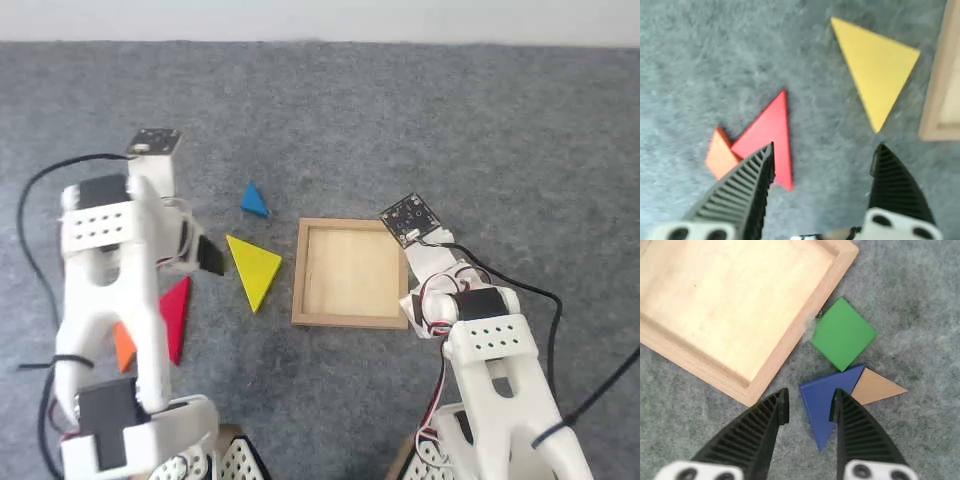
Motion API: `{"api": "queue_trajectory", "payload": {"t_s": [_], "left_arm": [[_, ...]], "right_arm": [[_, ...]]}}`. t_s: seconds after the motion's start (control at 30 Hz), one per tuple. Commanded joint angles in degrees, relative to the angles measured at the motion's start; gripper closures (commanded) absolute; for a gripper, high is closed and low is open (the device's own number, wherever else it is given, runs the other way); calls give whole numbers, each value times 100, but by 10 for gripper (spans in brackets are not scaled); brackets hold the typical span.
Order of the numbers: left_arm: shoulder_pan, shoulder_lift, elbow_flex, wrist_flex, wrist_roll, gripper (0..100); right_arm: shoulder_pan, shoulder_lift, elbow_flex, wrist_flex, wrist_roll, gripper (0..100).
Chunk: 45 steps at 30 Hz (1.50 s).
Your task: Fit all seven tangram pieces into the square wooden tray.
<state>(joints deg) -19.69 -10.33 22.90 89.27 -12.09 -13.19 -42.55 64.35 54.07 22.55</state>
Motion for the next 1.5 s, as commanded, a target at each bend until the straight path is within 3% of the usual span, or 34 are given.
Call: {"api": "queue_trajectory", "payload": {"t_s": [0.0, 0.1, 0.23, 0.37, 0.4, 0.53, 0.9, 1.47], "left_arm": [[-237, -316, 66, 176, -1266, 698], [0, -325, 207, 88, -2233, 698], [695, -281, 224, -703, -3095, 698], [1081, -281, 435, -1196, -6215, 698], [1160, -290, 426, -1327, -6391, 698], [1363, -255, 330, -2031, -6558, 697], [1943, 1055, 330, -2646, -6875, 698], [2154, 1960, -224, -2673, -7182, 697]], "right_arm": [[-22, -13, -35, -84, -53, 844], [-22, -13, -35, -92, -53, 844], [-31, -13, 105, -312, -53, 844], [-22, -13, 114, -347, -53, 844], [-22, -13, 114, -347, -53, 844], [-13, -13, 114, -356, -53, 844], [-13, -13, 105, -356, -53, 844], [-13, -13, 105, -365, 176, 844]]}}
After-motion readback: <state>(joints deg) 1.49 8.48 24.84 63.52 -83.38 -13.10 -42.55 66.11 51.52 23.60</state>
